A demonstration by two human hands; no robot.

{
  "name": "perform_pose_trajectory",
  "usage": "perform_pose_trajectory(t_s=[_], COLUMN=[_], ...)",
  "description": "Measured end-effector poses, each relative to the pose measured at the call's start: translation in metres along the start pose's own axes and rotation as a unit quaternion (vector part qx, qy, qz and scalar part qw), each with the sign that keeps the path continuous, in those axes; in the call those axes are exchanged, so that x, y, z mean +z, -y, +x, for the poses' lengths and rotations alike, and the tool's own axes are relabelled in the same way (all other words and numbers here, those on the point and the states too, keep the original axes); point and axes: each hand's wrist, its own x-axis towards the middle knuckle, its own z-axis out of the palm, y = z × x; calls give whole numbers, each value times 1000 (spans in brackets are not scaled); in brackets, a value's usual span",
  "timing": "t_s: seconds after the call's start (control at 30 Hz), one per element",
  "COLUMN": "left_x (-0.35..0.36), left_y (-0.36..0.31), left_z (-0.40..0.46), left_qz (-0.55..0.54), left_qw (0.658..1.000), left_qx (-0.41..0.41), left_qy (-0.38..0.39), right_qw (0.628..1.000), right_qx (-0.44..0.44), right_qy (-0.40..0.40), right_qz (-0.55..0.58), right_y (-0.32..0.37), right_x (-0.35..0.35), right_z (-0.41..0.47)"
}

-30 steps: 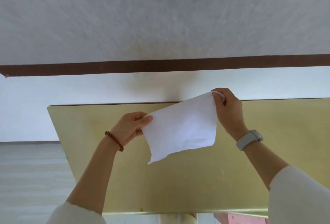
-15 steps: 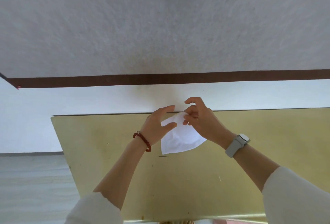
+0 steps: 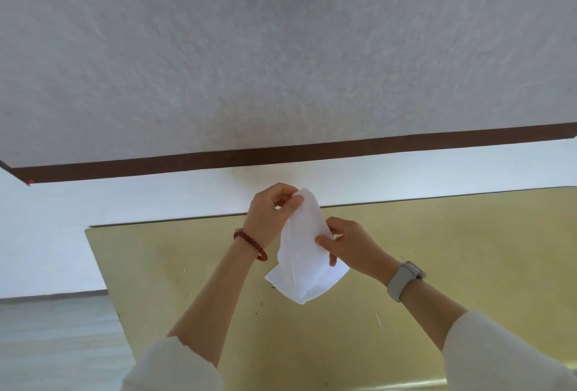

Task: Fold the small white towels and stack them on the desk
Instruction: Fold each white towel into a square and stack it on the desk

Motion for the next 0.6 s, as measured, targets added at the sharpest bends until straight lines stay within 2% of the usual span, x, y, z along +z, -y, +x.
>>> perform_pose_trajectory(t_s=[0.13, 0.27, 0.43, 0.6], left_x=[-18, -35, -51, -53], left_y=[-4, -3, -10, -3], left_z=[4, 17, 30, 10], left_qz=[-14, 21, 87, -65], left_qw=[999, 997, 984, 987], left_qx=[-13, -13, 36, -22], left_qy=[-37, -76, -148, -144], right_qw=[997, 987, 969, 956], right_qx=[26, 36, -22, -107], right_qy=[25, -67, -172, -219], right_qz=[-69, -140, -175, -164], right_y=[-13, -9, 14, 13], right_x=[-9, -34, -61, -71], right_z=[0, 8, 24, 12])
